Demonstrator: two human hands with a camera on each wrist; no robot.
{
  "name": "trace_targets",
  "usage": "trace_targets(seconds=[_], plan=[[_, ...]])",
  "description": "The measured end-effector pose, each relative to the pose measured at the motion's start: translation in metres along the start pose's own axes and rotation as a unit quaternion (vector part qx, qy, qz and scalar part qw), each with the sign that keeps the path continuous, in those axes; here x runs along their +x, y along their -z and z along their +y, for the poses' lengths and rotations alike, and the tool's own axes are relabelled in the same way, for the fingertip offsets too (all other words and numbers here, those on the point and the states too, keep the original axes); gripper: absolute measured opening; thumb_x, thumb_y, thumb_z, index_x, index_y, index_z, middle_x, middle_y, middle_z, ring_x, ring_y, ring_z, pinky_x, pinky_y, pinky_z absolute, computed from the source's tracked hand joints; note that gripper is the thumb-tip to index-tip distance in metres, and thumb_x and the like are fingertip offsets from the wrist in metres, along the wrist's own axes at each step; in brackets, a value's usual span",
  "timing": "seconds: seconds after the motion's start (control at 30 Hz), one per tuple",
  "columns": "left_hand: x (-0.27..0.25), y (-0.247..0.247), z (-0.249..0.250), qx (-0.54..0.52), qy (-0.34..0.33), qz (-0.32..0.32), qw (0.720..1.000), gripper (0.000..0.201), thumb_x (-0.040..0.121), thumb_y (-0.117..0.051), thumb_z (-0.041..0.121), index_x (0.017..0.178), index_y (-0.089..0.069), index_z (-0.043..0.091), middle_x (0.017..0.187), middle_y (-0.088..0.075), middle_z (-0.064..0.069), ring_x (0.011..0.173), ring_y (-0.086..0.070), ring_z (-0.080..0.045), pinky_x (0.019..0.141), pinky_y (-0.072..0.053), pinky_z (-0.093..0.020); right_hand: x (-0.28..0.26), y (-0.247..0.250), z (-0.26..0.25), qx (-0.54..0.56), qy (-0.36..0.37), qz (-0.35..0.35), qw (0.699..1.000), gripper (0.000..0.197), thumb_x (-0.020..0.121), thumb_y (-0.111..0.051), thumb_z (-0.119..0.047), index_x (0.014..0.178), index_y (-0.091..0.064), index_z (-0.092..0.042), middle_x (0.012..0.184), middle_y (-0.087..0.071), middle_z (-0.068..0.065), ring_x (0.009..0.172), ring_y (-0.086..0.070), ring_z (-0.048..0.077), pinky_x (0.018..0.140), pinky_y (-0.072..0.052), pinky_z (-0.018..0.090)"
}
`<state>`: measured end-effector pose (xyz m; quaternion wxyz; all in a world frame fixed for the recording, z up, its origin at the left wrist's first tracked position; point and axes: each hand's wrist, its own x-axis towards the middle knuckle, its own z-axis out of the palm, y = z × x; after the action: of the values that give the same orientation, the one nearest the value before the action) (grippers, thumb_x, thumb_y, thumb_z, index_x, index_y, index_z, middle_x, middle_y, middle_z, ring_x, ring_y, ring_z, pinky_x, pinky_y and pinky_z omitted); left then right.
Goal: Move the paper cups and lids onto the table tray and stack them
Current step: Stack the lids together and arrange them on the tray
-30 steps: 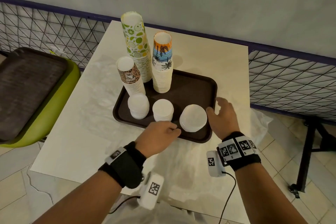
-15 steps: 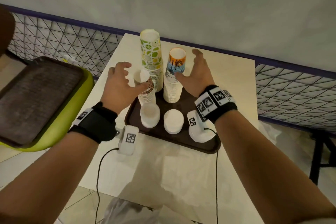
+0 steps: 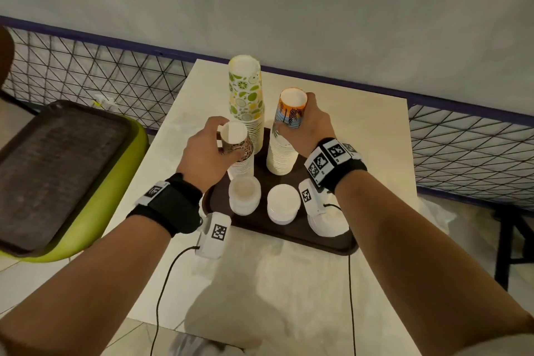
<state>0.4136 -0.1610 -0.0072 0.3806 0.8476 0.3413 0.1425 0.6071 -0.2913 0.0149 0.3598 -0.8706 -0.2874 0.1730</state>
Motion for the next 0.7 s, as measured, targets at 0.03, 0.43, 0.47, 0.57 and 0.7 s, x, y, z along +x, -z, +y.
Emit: trace_targets(seconds=[0.03, 0.43, 0.47, 0.57, 0.7], plan=[[0.001, -0.001, 0.001, 0.004, -0.006, -0.006, 1.000, 0.063, 0.081, -0.086, 0.029, 0.132, -0.048, 0.027, 0.121, -0.070, -0.004, 0.096, -0.073, -0.021, 0.088, -0.061, -0.042, -0.001, 0.001, 0.003, 0.000, -0.001, 0.002, 1.000, 0.070, 0.083, -0.078, -0.033, 0.138, -0.037, -0.020, 0.135, -0.060, 0.005, 0.123, -0.059, 0.027, 0.096, -0.053, 0.035], [0.018, -0.033, 0.029, 0.025, -0.035, -0.068, 0.997, 0.063, 0.087, -0.080, 0.021, 0.139, -0.045, 0.028, 0.125, -0.068, -0.005, 0.109, -0.066, -0.025, 0.091, -0.054, -0.037, 0.005, 0.031, 0.039, 0.022, -0.044, 0.075, 0.996, 0.070, 0.083, -0.077, -0.032, 0.139, -0.037, -0.021, 0.137, -0.058, 0.002, 0.125, -0.058, 0.024, 0.093, -0.046, 0.026], [0.019, -0.036, 0.032, 0.026, -0.037, -0.071, 0.996, 0.062, 0.088, -0.079, 0.020, 0.139, -0.045, 0.028, 0.125, -0.067, -0.004, 0.110, -0.065, -0.025, 0.091, -0.053, -0.037, 0.006, 0.033, 0.041, 0.021, -0.047, 0.077, 0.996, 0.070, 0.084, -0.077, -0.032, 0.139, -0.037, -0.021, 0.137, -0.058, 0.002, 0.125, -0.057, 0.024, 0.093, -0.046, 0.026], [0.021, -0.043, 0.039, 0.016, -0.046, -0.082, 0.995, 0.061, 0.088, -0.079, 0.019, 0.138, -0.045, 0.026, 0.127, -0.066, -0.004, 0.115, -0.064, -0.026, 0.096, -0.055, -0.041, 0.006, 0.036, 0.046, 0.019, -0.047, 0.078, 0.996, 0.070, 0.084, -0.077, -0.033, 0.140, -0.036, -0.020, 0.136, -0.058, 0.002, 0.124, -0.058, 0.025, 0.091, -0.047, 0.026], [0.022, -0.047, 0.042, 0.001, -0.050, -0.080, 0.996, 0.073, 0.085, -0.083, 0.032, 0.145, -0.042, 0.022, 0.136, -0.063, -0.004, 0.123, -0.061, -0.024, 0.102, -0.052, -0.039, 0.006, 0.033, 0.047, 0.029, -0.038, 0.062, 0.997, 0.076, 0.083, -0.077, -0.034, 0.142, -0.032, -0.019, 0.137, -0.057, 0.002, 0.124, -0.058, 0.025, 0.092, -0.049, 0.027]])
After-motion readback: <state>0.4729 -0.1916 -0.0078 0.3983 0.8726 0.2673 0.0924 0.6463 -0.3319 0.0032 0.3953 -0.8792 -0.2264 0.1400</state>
